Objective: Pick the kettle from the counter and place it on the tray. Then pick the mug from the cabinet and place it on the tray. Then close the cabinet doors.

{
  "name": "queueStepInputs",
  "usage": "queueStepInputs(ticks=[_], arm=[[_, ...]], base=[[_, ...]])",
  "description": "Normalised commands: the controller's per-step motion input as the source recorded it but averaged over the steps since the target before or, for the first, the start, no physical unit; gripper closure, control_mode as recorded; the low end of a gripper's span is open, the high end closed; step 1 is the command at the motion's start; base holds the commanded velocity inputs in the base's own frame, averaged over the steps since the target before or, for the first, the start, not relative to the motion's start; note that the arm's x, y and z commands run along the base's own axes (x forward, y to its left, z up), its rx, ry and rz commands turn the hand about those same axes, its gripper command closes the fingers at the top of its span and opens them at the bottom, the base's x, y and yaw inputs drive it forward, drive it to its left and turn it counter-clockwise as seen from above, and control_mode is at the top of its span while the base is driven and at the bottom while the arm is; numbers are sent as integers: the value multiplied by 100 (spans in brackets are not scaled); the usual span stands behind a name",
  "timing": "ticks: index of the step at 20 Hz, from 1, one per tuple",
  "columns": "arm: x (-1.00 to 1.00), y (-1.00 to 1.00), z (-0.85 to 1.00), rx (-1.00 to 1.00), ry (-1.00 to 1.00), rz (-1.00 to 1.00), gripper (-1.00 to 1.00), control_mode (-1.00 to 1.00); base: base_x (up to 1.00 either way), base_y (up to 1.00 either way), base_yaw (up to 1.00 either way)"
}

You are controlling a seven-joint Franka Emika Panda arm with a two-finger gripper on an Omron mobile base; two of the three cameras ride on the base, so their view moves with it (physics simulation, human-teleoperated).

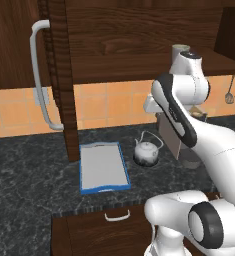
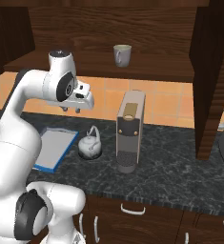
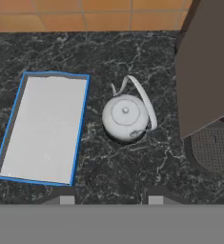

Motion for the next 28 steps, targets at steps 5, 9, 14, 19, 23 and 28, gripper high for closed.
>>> queueStepInputs(ticks=[5, 9, 14, 19, 23, 28], arm=[[18, -71, -38, 0, 0, 3, -100, -100], [7, -35, -33, 0, -1, 3, -100, -100], [32, 1, -30, 0, 0, 0, -100, -100], [39, 5, -46, 0, 0, 0, -100, -100], [28, 7, -57, 0, 0, 0, -100, -100], [30, 0, -53, 0, 3, 1, -100, -100]], base=[[0, 0, 0], [0, 0, 0], [0, 0, 0], [0, 0, 0], [0, 0, 0], [0, 0, 0]])
